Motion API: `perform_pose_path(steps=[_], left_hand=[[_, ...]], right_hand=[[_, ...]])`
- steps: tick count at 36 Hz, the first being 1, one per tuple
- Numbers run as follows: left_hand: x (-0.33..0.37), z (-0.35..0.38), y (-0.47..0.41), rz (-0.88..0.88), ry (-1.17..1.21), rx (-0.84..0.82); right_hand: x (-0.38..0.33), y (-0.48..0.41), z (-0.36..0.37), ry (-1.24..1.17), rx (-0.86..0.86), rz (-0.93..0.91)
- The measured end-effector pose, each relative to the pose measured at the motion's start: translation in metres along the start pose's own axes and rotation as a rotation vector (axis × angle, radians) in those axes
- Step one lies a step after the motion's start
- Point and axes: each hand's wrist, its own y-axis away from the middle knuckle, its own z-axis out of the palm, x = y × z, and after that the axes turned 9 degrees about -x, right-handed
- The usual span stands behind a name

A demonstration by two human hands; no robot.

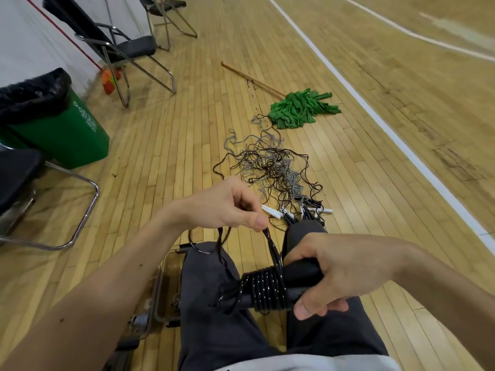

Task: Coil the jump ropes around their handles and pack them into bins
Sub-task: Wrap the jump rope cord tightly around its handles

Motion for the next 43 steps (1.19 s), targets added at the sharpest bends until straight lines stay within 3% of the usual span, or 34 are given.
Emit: perform_pose_path(steps=[8, 17, 28, 34, 38, 40, 43], left_hand=[[-0.016, 0.011, -0.009, 0.013, 0.17, 0.027], [-0.023, 0.026, -0.014, 0.01, 0.111, 0.052], [-0.032, 0.045, -0.028, -0.015, 0.071, 0.305], [-0.052, 0.048, -0.033, 0.007, 0.375, 0.429], [-0.059, 0.057, -0.03, -0.135, 0.54, 0.389], [-0.047, 0.064, -0.027, -0.23, 0.516, 0.363], [-0.041, 0.067, -0.031, -0.159, 0.569, 0.446]], right_hand=[[-0.006, 0.004, 0.003, 0.008, 0.079, -0.05], [-0.011, 0.009, 0.005, -0.029, 0.137, -0.135], [-0.009, 0.007, 0.001, -0.069, 0.252, -0.183], [-0.004, 0.008, -0.005, -0.098, 0.345, -0.24], [-0.001, 0.006, -0.008, -0.153, 0.398, -0.313], [0.0, 0.004, -0.01, -0.155, 0.437, -0.324], [0.004, 0.002, -0.018, -0.207, 0.55, -0.305]])
